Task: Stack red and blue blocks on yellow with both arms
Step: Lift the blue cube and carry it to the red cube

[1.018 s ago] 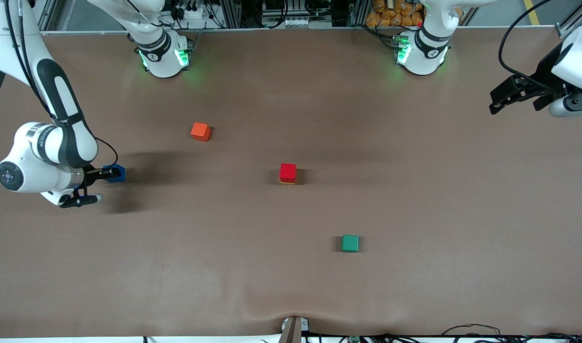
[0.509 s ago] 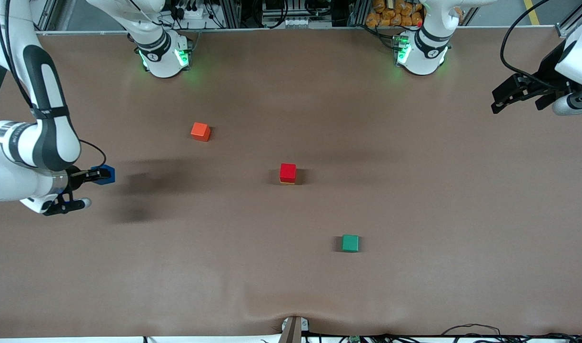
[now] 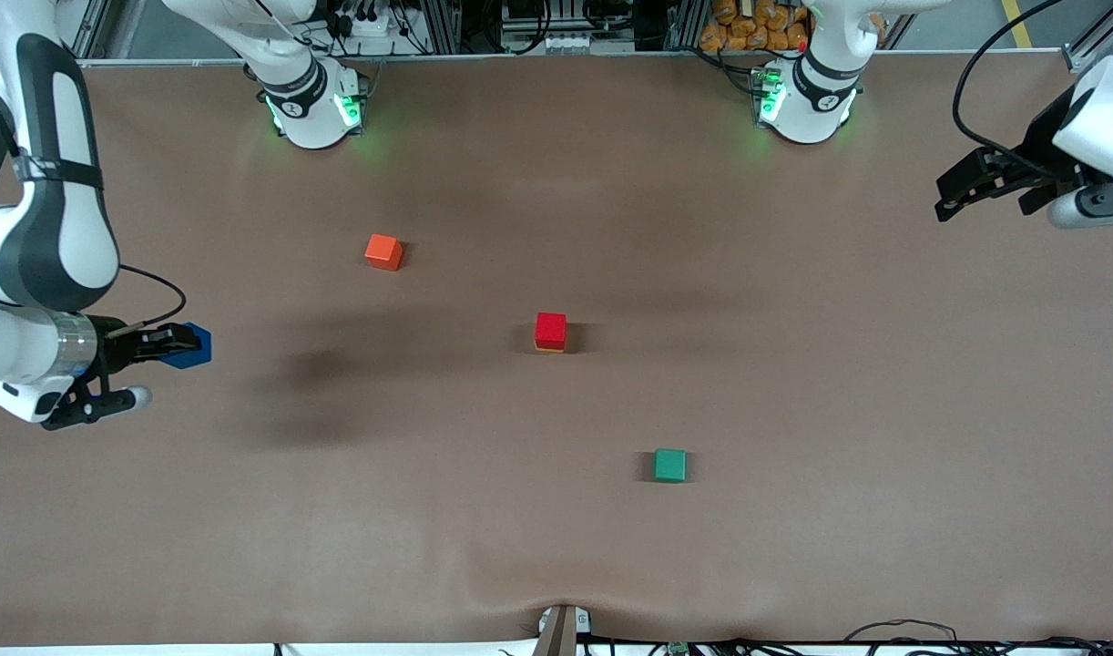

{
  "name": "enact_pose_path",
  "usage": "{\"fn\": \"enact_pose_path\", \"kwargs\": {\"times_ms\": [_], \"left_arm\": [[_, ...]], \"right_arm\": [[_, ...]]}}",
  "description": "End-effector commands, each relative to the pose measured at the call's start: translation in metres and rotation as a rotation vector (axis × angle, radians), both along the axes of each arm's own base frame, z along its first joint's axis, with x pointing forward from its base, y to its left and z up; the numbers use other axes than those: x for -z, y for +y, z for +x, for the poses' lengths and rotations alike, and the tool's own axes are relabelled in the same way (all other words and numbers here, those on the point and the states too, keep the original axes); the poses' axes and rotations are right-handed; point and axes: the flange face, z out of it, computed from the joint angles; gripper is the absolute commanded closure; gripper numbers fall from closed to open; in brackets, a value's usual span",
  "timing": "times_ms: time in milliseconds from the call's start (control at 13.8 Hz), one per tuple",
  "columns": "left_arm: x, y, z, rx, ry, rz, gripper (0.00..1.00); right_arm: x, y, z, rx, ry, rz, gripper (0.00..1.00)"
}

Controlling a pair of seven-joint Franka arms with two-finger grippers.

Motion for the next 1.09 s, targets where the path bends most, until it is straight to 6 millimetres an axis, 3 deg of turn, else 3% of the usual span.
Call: {"fn": "enact_pose_path", "kwargs": {"times_ms": [0,291,655,1018], "left_arm": [[0.002,-0.004,0.000,0.021,0.010,0.000,0.00],[0.006,-0.008,0.003,0.025,0.019,-0.015,0.00],[0.005,-0.003,-0.003,0.018,0.046,-0.008,0.00],[0.007,-0.003,-0.003,0.019,0.045,-0.001,0.00]], "right_arm": [[-0.018,0.013,0.008,0.048,-0.018,0.009,1.00],[-0.030,0.078,0.015,0.120,-0.028,-0.005,1.00],[-0.040,0.139,0.024,0.166,-0.044,0.034,1.00],[-0.034,0.235,0.032,0.227,-0.052,0.003,1.00]]}}
